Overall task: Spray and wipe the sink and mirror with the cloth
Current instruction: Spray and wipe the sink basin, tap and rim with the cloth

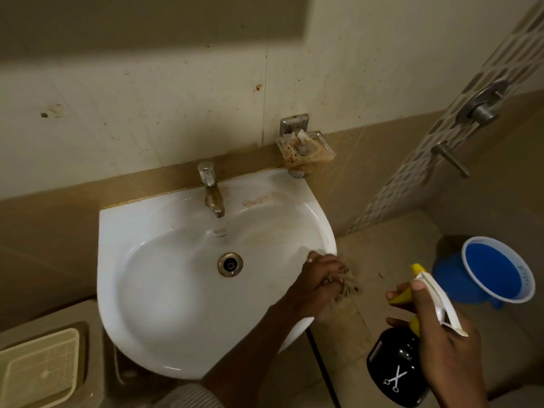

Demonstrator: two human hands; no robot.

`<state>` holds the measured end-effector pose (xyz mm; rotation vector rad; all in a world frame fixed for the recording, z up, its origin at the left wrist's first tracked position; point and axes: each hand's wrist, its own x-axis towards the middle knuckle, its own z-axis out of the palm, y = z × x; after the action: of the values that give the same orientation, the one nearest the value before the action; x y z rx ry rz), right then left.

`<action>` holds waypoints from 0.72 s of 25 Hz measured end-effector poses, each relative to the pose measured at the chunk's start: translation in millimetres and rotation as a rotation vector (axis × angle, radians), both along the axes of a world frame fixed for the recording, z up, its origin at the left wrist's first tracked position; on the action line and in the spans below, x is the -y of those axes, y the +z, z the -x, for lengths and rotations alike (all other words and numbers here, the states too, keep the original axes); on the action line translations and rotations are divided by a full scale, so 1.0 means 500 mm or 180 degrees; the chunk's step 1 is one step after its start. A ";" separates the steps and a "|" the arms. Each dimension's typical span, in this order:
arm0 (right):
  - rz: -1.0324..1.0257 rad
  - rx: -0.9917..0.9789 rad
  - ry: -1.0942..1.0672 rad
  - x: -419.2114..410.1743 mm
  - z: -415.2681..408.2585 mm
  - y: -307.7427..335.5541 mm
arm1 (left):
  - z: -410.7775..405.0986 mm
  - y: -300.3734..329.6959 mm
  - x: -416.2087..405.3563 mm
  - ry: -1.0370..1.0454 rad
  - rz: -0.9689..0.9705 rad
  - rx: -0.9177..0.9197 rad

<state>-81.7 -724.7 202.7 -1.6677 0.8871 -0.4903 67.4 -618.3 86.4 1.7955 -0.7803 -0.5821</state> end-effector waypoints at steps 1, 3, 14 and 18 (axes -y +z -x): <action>0.0014 0.0030 -0.0028 0.002 0.000 0.004 | 0.007 0.006 -0.017 -0.0211 0.0071 0.0038; 0.0013 0.0089 -0.0051 0.003 -0.002 0.013 | -0.003 0.037 -0.053 -0.0096 0.0343 -0.0438; 0.0162 0.0438 0.0167 -0.029 0.048 0.022 | -0.065 -0.133 -0.148 0.2044 0.0224 -0.1695; 0.0124 0.0520 0.0079 -0.025 0.079 0.028 | 0.007 -0.086 -0.101 0.1727 0.0164 -0.1712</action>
<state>-121.4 -712.0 217.0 -1.6463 0.7406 -0.6211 63.8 -567.7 43.4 1.5989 0.0616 -0.6256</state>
